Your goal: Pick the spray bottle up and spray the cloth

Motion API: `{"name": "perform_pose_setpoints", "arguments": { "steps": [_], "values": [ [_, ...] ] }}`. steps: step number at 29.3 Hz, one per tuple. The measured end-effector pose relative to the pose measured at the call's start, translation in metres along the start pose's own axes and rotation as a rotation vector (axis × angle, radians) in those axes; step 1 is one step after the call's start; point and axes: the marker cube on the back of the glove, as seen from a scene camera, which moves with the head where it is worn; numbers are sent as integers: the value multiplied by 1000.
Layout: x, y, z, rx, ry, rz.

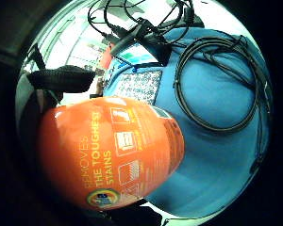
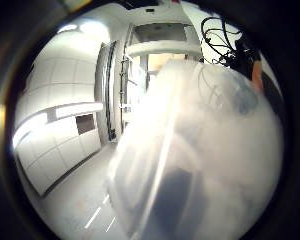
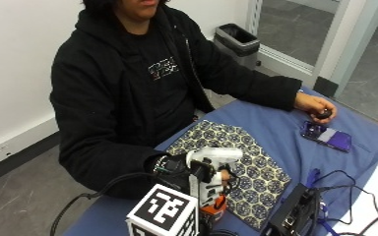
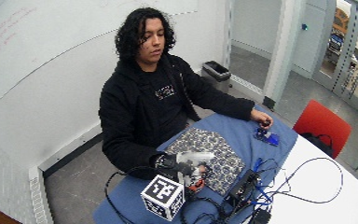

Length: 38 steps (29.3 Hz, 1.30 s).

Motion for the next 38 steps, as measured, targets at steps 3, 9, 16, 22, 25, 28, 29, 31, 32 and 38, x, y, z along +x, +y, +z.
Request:
{"name": "perform_pose_setpoints", "arguments": {
  "steps": [3,9,16,22,25,28,29,31,32,38],
  "values": [
    [1,3,-2,48,-5,-13],
    [1,8,1,65,29,-42],
    [-5,7,4,18,39,-15],
    [-45,18,30,-170,207,124],
    [-68,39,43,-376,342,200],
    [-84,47,60,-485,454,246],
    [-86,48,66,-517,493,266],
    [-87,52,75,-595,574,317],
    [-85,55,79,-639,611,346],
    [-58,70,105,-861,821,540]
  ]
}}
